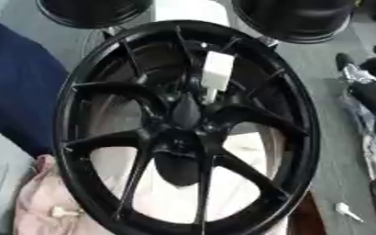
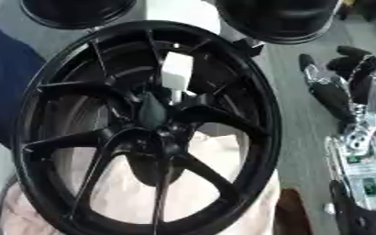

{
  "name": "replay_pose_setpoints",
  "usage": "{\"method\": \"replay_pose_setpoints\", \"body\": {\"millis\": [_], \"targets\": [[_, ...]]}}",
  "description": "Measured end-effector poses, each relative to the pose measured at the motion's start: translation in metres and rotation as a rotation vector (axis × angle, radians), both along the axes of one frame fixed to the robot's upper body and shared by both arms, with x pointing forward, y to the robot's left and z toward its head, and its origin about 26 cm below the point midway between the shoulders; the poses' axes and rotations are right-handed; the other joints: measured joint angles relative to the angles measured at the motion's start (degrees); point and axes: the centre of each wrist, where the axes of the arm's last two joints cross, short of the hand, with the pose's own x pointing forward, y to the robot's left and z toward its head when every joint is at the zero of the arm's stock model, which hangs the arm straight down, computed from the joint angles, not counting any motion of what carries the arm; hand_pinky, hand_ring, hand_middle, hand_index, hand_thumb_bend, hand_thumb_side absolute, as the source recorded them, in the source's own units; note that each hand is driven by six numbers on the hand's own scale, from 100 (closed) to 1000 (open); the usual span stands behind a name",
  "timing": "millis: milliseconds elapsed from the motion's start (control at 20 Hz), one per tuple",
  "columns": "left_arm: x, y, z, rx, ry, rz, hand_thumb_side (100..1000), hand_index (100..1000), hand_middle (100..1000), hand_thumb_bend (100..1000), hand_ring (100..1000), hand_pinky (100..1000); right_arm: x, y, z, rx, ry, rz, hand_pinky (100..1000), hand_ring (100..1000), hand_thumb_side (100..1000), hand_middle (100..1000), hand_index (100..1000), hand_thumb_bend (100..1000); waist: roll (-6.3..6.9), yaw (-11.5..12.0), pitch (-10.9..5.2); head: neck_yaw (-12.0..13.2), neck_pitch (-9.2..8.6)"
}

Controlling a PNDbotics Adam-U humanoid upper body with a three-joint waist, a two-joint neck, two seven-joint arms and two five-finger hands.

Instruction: Pull the pin out of the wheel hub.

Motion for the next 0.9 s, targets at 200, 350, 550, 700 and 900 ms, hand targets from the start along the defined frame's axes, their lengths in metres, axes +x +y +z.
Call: {"method": "replay_pose_setpoints", "body": {"millis": [200,350,550,700,900], "targets": [[-0.001,0.004,0.003,0.021,-0.002,0.007,719,662,467,157,590,717,-0.009,-0.009,0.017,-0.102,0.002,0.051,801,630,125,500,655,603,-0.4,-0.2,0.13,0.5,-0.44],[-0.001,0.006,0.005,0.036,-0.003,0.013,719,662,467,154,590,717,-0.016,-0.011,0.029,-0.189,0.013,0.113,806,638,124,504,659,603,-0.57,-0.3,0.31,0.8,-0.7],[-0.002,0.009,0.007,0.055,-0.004,0.022,720,662,467,152,590,718,-0.023,-0.009,0.046,-0.339,0.027,0.195,810,646,130,509,664,600,-0.75,-0.5,0.53,1.1,-1.01],[-0.002,0.011,0.008,0.061,-0.004,0.027,719,662,467,147,590,717,-0.024,-0.009,0.058,-0.463,0.041,0.243,822,670,150,528,679,597,-0.82,-0.5,0.8,1.3,-1.3],[-0.003,0.014,0.01,0.073,-0.007,0.034,720,662,467,145,590,717,-0.024,-0.009,0.071,-0.654,0.065,0.297,835,695,227,549,693,614,-1.05,-0.5,0.99,1.5,-1.81]]}}
